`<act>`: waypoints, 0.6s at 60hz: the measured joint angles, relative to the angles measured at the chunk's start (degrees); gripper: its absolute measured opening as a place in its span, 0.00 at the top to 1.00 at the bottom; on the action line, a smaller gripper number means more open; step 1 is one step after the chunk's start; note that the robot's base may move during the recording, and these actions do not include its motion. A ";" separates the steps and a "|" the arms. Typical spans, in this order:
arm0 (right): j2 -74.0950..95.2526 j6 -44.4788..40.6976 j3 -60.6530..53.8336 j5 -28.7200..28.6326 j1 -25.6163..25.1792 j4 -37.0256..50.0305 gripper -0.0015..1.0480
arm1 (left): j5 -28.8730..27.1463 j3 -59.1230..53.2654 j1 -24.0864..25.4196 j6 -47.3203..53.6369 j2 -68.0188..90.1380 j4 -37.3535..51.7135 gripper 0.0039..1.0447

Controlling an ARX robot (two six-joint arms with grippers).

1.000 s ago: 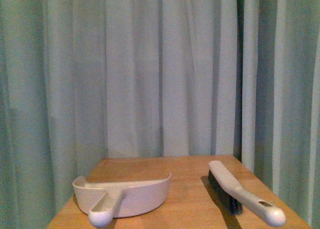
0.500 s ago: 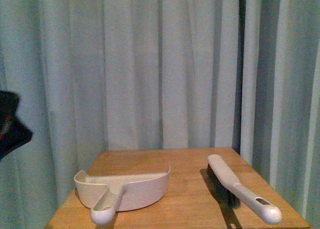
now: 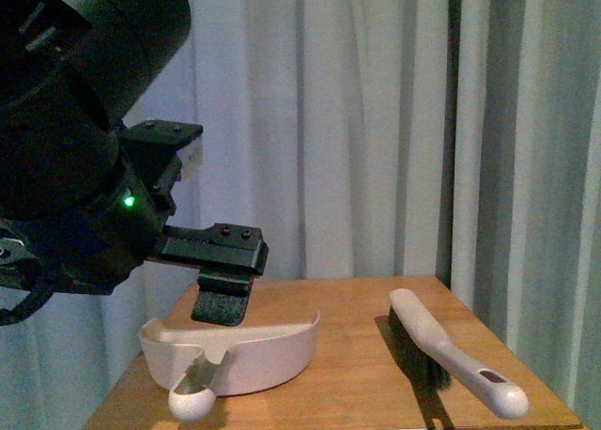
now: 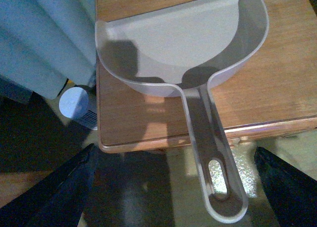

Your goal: Clean up trash

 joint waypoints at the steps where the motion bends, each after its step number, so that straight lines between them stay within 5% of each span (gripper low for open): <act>1: 0.00 0.00 0.00 0.00 0.00 0.00 0.07 | -0.07 0.09 0.00 -0.07 0.22 -0.04 0.07; 36: 0.00 -0.02 0.00 0.00 0.00 0.00 0.07 | -0.76 2.51 -2.29 -3.67 10.97 1.57 0.07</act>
